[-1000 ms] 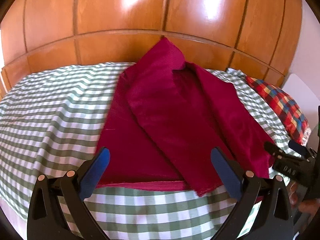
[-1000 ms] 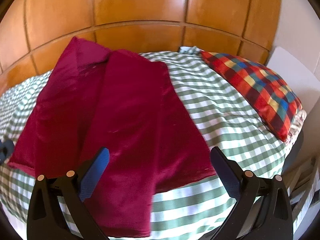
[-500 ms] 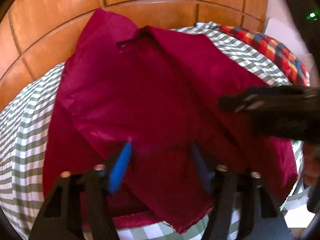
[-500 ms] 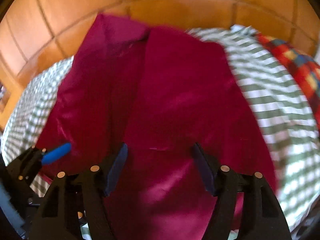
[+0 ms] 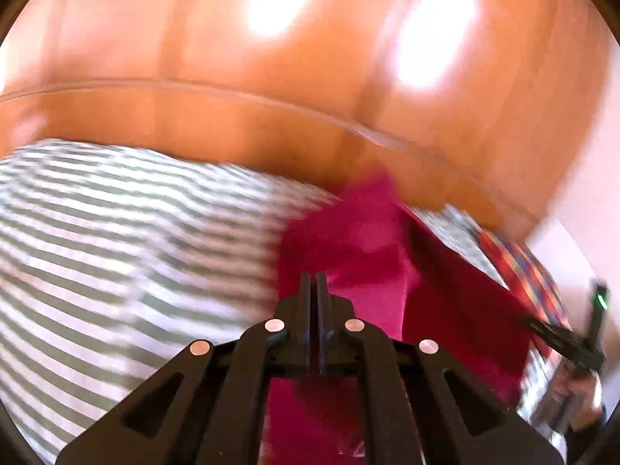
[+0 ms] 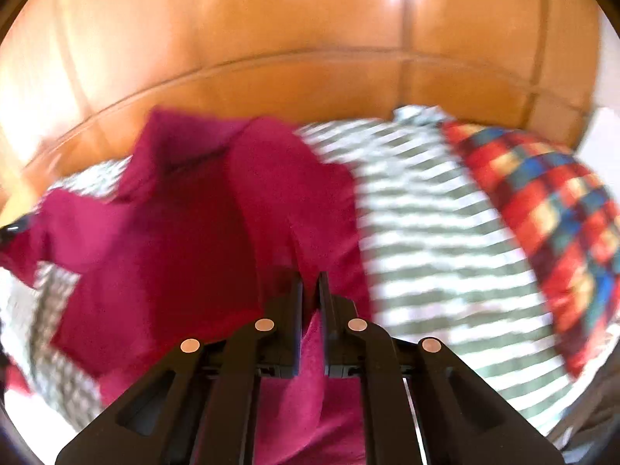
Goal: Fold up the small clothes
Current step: 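Grasp the dark red top's edges with the left tool while the right tool grasps too, then lift and shake out the top with both tools, laying it flat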
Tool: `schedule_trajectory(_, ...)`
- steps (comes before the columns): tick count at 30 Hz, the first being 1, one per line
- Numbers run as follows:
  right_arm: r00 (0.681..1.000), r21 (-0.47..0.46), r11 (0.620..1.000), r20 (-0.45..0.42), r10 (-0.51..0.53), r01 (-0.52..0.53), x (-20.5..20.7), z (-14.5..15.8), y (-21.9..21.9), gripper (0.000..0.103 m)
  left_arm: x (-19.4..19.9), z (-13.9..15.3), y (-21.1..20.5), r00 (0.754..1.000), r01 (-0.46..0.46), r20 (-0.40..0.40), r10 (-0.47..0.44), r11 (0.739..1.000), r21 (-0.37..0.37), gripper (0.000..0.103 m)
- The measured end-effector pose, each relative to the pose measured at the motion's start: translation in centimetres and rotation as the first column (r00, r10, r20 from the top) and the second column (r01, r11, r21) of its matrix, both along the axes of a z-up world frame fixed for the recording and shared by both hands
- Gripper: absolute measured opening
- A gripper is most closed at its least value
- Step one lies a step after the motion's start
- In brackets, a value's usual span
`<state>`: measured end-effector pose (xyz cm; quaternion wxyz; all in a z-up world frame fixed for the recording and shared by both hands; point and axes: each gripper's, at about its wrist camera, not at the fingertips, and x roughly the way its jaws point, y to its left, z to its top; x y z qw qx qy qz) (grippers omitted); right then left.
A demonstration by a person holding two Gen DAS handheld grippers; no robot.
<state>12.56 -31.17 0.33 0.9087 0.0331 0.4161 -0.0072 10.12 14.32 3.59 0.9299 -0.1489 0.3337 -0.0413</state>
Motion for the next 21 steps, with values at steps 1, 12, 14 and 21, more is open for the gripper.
schedule_trajectory(1,1.000,-0.016,0.999,0.003,-0.028,0.028,0.5,0.2,-1.3,0.005,0.5,0.3,2.3,0.998,-0.061,-0.004,0.061,0.998,0.006,0.002)
schedule_trajectory(12,0.921,-0.128,0.914,-0.002,-0.389,0.385,10.9,1.3,-14.3,0.000,8.1,-0.2,18.1,0.857,-0.487,-0.127,0.500,0.865,0.121,0.000)
schedule_trajectory(14,0.932,-0.113,0.926,0.008,-0.363,0.361,10.9,1.6,-13.7,0.000,9.3,-0.9,18.1,0.847,-0.483,-0.154,0.508,0.858,0.174,0.000)
schedule_trajectory(21,0.995,-0.079,0.994,-0.070,-0.076,0.071,10.1,-1.3,-6.3,0.094,7.7,-3.7,16.2,0.857,-0.458,-0.169,0.487,0.870,0.181,0.067)
